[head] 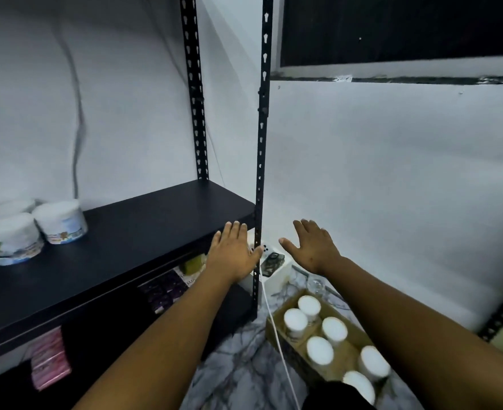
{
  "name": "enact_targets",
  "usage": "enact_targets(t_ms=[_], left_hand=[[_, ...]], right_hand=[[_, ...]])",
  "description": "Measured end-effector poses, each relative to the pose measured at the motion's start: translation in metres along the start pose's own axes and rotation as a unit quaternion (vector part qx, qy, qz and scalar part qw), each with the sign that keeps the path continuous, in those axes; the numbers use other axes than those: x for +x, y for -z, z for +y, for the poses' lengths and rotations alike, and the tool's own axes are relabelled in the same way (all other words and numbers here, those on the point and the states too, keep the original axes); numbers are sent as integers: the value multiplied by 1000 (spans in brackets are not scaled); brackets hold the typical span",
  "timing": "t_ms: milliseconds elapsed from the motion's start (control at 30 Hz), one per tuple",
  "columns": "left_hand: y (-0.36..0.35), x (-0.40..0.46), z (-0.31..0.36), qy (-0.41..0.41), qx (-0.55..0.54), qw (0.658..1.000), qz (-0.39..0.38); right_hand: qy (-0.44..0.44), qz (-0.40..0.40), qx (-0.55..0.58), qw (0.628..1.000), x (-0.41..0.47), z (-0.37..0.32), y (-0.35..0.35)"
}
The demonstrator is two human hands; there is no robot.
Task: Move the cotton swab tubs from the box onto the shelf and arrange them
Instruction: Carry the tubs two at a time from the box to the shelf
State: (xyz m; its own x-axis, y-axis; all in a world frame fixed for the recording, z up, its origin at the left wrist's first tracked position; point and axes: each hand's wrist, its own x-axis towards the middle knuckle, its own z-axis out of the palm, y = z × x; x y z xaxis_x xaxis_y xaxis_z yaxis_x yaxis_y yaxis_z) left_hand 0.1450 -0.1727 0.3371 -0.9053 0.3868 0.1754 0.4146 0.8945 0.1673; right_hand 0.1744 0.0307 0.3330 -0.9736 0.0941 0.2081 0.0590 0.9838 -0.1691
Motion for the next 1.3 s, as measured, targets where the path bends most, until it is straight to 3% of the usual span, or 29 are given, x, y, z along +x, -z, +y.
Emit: enact_targets(t_ms=[433,900,1300], left_hand=[[-132,57,57,-36,-23,994,-104],[-337,116,74,-43,-43,977,-204],[-466,132,57,-35,-80,972,-217]], right_hand=[[-67,-57,39,995,9,109,-102],[-126,-170,87,974,42,208,-282],[-59,-247,87,963,90,264,-391]])
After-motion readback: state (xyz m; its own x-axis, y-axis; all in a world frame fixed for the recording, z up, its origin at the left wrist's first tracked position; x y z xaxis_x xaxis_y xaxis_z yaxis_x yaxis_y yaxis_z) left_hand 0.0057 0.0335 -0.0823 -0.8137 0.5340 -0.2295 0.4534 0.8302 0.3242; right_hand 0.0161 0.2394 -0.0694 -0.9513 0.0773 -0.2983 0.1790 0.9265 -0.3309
